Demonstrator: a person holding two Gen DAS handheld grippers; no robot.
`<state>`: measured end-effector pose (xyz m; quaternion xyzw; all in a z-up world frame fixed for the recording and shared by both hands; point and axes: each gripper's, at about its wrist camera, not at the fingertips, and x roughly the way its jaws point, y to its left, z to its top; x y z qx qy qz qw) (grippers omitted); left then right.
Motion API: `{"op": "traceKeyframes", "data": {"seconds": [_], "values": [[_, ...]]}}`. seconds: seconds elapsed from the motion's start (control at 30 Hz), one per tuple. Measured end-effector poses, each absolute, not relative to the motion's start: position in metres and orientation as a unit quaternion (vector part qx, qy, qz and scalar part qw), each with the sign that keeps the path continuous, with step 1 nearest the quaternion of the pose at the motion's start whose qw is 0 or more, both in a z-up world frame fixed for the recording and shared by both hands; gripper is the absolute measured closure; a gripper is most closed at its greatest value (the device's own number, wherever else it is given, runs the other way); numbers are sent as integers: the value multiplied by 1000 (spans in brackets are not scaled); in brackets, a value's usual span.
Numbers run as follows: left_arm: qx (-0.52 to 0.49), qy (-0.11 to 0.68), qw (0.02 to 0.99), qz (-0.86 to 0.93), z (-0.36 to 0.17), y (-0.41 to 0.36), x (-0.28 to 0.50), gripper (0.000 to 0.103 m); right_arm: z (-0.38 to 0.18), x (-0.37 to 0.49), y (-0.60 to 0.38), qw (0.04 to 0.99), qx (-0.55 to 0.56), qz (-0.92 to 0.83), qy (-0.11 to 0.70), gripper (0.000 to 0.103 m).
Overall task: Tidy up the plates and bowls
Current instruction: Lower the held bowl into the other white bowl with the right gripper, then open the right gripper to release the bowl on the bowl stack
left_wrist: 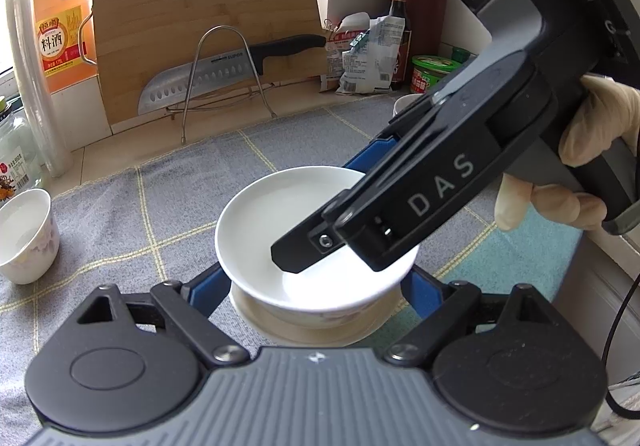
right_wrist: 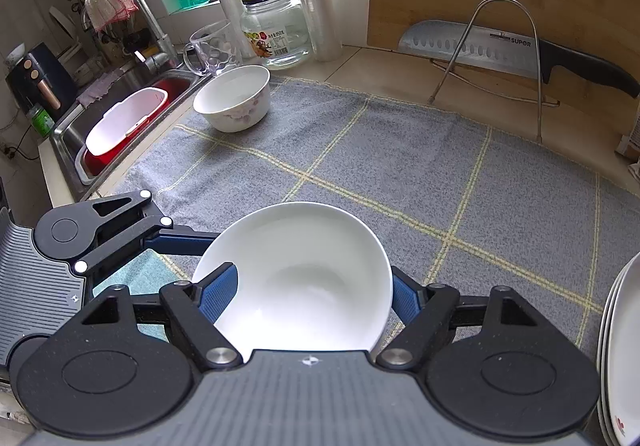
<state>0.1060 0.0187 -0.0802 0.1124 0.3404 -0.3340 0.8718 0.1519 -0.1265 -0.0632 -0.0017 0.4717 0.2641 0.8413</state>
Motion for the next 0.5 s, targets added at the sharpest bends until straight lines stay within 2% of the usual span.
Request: {"op": "traceKeyframes", "data": {"seconds": [0.5], "values": [[124,343,869,-335,-84,19,107,12,-69,151,-125,842,-7,266,468,19]]}}
